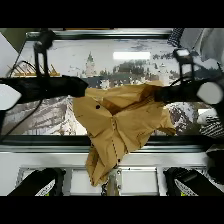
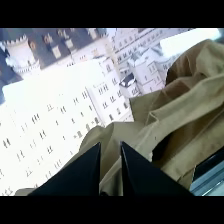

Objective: Fold the clothes and pants, and hang the long-sleeved shirts on hangers.

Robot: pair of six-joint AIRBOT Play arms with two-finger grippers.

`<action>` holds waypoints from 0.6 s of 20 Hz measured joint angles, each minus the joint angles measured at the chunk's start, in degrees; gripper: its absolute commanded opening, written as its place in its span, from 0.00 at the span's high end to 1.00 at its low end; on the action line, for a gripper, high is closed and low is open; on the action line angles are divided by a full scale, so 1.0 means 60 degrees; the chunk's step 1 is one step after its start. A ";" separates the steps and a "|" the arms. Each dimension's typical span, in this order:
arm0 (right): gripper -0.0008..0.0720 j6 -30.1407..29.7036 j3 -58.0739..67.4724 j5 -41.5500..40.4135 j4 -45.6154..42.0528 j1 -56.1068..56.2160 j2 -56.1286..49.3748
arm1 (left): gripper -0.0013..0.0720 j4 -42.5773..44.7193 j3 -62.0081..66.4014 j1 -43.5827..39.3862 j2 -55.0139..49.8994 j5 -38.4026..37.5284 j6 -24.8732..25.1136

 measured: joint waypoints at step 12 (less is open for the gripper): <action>0.96 -0.0018 0.1650 0.3162 -0.0124 -0.0091 0.0361 | 0.94 0.2812 -0.1322 -0.1020 0.0073 0.0073 -0.2215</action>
